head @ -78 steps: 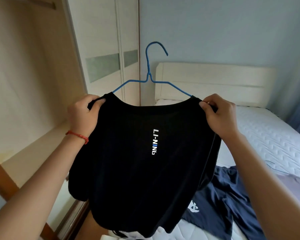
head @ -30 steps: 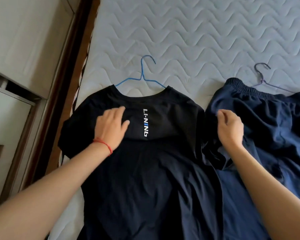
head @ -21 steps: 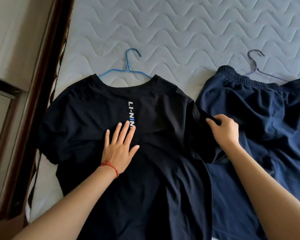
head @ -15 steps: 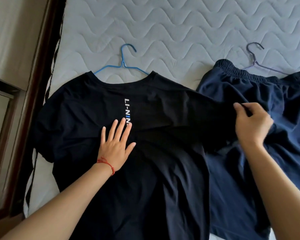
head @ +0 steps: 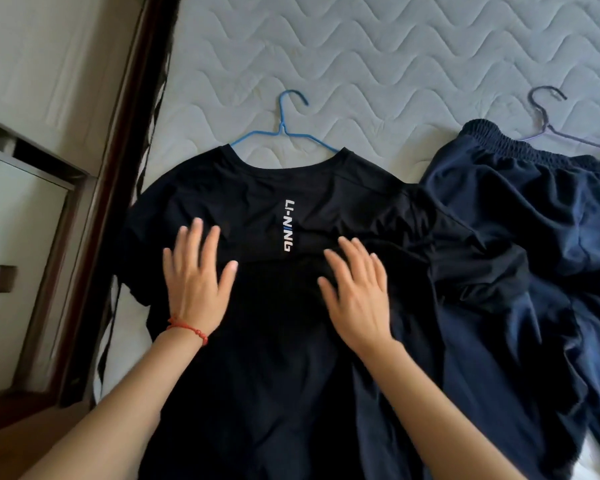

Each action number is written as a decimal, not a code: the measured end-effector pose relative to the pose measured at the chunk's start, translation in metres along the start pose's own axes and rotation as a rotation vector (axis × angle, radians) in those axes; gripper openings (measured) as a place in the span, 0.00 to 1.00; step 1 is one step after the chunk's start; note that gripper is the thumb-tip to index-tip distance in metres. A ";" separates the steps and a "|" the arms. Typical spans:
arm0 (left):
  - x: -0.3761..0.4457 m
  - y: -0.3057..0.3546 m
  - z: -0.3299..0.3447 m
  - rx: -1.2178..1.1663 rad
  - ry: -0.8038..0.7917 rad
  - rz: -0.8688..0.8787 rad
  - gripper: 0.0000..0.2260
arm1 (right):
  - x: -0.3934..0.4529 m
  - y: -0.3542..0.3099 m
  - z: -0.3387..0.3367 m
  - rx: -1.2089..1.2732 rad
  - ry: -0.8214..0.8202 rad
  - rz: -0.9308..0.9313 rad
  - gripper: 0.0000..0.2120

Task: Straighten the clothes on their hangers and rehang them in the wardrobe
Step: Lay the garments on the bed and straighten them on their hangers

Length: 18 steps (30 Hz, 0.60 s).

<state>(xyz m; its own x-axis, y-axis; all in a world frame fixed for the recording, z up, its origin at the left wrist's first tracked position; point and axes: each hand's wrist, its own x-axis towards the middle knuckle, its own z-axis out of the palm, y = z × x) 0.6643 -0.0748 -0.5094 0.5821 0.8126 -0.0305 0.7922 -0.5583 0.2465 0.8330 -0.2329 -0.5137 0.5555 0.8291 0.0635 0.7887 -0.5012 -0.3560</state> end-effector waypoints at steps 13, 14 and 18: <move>0.044 -0.142 -0.034 -0.587 -0.080 -0.666 0.19 | -0.024 -0.008 0.047 -0.141 -0.154 0.020 0.23; 0.045 -0.144 -0.031 -0.551 -0.051 -0.661 0.17 | -0.024 -0.009 0.047 -0.144 -0.154 0.025 0.23; 0.048 -0.142 -0.030 -0.489 0.052 -0.701 0.12 | -0.023 -0.011 0.046 -0.149 -0.162 0.032 0.24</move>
<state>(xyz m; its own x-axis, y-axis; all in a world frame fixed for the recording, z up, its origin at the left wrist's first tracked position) 0.5744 0.0488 -0.5168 -0.0320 0.9564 -0.2902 0.7910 0.2017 0.5775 0.7992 -0.2352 -0.5538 0.5407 0.8352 -0.1003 0.8083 -0.5489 -0.2128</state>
